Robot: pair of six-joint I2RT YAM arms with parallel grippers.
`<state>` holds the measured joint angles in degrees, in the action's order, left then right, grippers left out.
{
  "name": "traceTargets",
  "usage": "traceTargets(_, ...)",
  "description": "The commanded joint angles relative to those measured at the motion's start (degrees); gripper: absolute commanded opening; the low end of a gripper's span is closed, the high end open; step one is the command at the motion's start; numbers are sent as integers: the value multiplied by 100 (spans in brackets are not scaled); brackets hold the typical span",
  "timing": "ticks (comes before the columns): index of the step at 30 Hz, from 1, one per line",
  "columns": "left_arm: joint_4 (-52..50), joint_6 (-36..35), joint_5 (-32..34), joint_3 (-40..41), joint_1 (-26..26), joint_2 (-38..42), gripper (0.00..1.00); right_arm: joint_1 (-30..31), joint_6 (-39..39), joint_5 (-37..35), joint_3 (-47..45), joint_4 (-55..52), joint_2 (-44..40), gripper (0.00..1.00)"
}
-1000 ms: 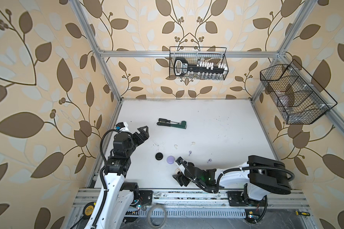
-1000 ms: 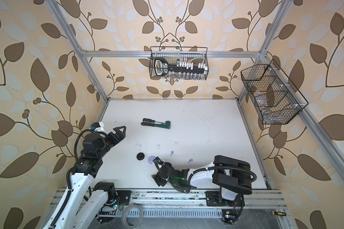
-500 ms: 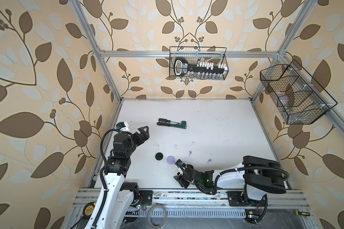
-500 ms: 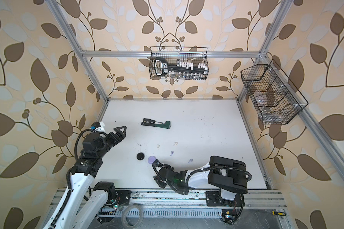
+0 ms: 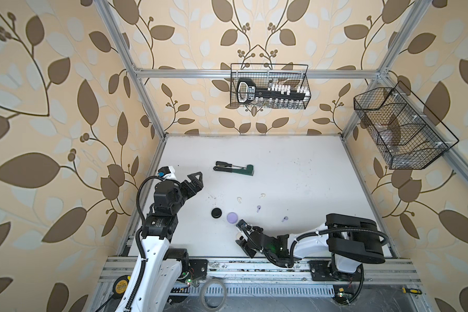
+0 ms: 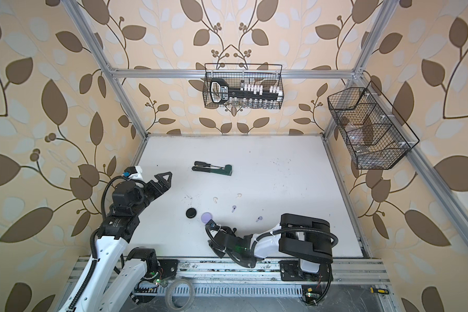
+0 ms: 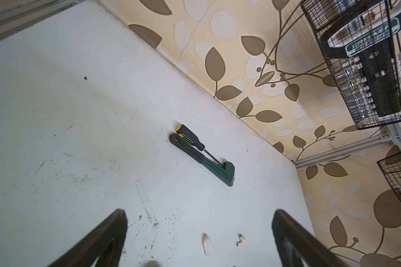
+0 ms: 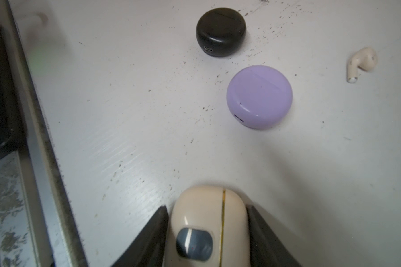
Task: Insert wireless bluetooth earbuds into charging case
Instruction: Pick up the charging case from the bottom-center of the table, then pass the charging case.
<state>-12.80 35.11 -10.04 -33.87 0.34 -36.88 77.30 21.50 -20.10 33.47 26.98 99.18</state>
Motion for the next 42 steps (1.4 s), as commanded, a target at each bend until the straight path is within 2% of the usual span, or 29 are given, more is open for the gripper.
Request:
traceTargets(1,82,13,41,0,-25,76,99,92,-74,-94,-212,-248,29,55)
traceTargets(10,120,46,27,12,-25,59,99,161,-91,-73,-385,-17,16,50)
traceTargets(14,260,178,42,48,-32,37,99,143,-158,-24,-409,159,12,39)
traceTargets(18,754,509,-148,192,-25,15,99,-120,-446,248,-345,324,-206,35)
traceTargets(20,950,450,-477,231,-25,16,99,-327,-747,401,-219,357,-375,30)
traceTargets(24,985,-99,-1146,259,-26,-8,99,-886,-1407,723,-159,779,-743,29)
traceTargets(27,972,-179,-1284,229,-25,-118,99,-1277,-2165,905,112,719,-1041,24)
traceTargets(30,972,-322,-1761,78,-25,-310,98,-1534,-2914,1024,444,650,-1257,21)
traceTargets(34,1344,-273,-2264,123,-34,-454,98,-2027,-3491,1669,536,930,-1350,18)
traceTargets(37,1655,-166,-2555,228,-34,-538,95,-2243,-3795,1968,470,974,-1341,15)
traceTargets(40,1978,-96,-2819,389,-39,-583,92,-2225,-4213,1812,336,743,-1440,10)
traceTargets(42,2148,-17,-2893,480,-68,-585,91,-2229,-4410,1740,96,749,-1643,10)
